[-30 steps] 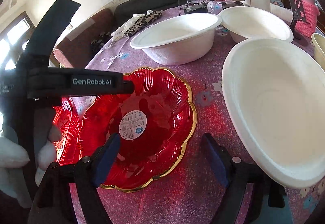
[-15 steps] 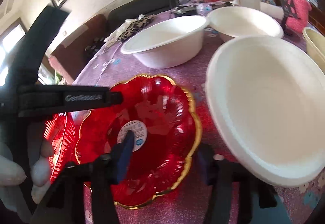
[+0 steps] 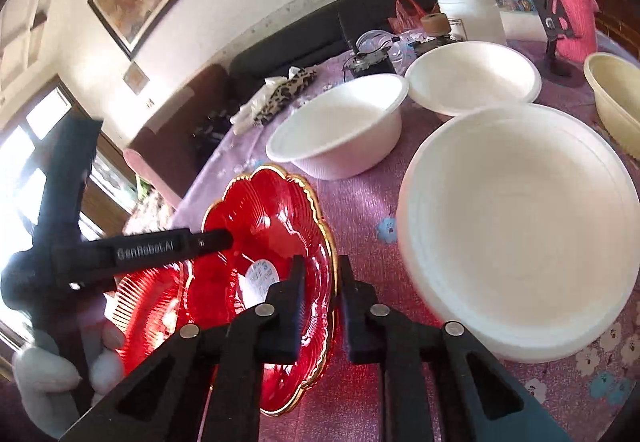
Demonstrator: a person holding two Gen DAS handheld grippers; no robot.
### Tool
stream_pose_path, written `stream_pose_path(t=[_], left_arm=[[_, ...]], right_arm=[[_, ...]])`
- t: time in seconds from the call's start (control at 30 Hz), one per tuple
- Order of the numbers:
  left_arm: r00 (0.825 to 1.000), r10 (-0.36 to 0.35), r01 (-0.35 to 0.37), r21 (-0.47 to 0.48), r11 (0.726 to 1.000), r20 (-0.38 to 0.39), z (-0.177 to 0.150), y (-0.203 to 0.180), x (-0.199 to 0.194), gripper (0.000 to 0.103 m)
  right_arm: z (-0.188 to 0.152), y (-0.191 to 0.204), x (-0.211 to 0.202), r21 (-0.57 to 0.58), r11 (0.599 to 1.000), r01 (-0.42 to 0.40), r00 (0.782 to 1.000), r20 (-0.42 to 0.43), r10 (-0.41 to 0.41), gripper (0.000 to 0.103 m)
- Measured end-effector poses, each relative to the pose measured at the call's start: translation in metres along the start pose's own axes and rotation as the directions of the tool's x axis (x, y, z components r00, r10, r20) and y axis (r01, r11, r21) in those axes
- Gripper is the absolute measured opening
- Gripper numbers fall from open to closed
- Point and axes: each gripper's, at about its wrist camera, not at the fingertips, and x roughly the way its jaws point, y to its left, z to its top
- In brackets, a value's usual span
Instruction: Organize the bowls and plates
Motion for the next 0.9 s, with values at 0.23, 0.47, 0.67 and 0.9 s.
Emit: stream_pose_path(t=[0.23,0.47,0.67,0.9], left_arm=[[0.997,-0.065,0.066,-0.025,0.998,0.046,-0.010,-0.001,-0.032,0.025],[0.995,-0.062,0.068,-0.075,0.995,0.076,-0.019,0.006,-0.045,0.025],[0.994,-0.065,0.077,-0.136,0.988,0.092,-0.028,0.031,-0.061,0.025],[0.988,-0.041,0.072,-0.206,0.976,0.152,-0.037,0.076,-0.090,0.026]], right_arm=[[0.007,-0.037,-0.015,0.190,0.969,-0.161,0.986,-0.017,0.167,0.012],[0.007,-0.042,-0.015,0.278,0.928,-0.248,0.963,-0.030,0.266,0.012],[0.005,-0.021,-0.017,0.286,0.915,-0.285,0.949,-0.050,0.311,0.012],[0.007,0.033,-0.013,0.232,0.920,-0.315,0.934,-0.098,0.345,0.012]])
